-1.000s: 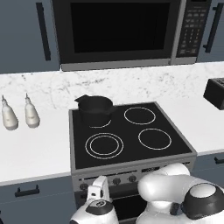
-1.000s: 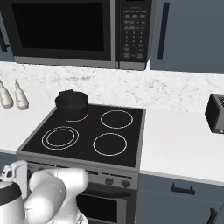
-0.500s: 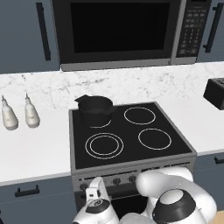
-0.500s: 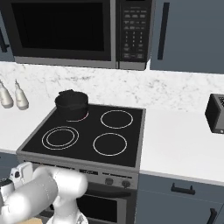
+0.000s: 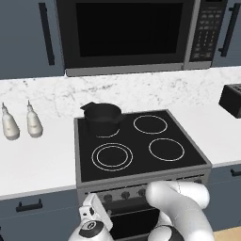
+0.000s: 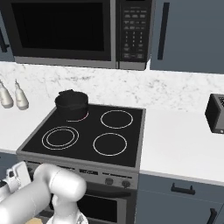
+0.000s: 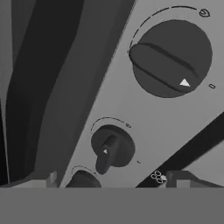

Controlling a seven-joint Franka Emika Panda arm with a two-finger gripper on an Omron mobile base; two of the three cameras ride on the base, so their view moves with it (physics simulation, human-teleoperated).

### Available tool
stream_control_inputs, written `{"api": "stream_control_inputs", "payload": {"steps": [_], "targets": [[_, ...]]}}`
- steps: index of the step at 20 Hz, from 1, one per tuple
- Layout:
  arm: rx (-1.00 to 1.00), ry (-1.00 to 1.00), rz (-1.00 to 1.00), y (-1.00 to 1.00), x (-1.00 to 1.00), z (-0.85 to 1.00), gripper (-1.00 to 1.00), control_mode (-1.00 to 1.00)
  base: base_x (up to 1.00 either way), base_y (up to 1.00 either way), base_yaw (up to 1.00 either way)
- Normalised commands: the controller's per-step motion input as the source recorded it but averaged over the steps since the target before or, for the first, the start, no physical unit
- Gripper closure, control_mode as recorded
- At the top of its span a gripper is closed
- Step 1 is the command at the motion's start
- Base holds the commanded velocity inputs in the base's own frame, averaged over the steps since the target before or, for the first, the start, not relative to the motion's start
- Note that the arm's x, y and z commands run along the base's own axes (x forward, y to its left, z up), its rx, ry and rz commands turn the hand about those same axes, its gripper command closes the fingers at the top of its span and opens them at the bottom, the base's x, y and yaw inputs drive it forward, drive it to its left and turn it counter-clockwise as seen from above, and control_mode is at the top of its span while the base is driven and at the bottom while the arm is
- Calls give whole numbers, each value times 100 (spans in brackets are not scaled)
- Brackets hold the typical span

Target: Turn off the rear left burner of the stove.

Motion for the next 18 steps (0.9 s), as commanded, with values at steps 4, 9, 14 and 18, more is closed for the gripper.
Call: {"api": "stream_control_inputs", "payload": {"steps": [4, 9, 14, 18], "targets": [[-2, 0, 4, 5, 23, -1, -100, -100, 0, 0, 0], [0, -1, 7, -18, 2, 0, -100, -100, 0, 0, 0], [0, 0, 8, -35, 0, 0, -100, -100, 0, 0, 0], [1, 0, 7, -41, 6, 0, -100, -100, 0, 0, 0]]}}
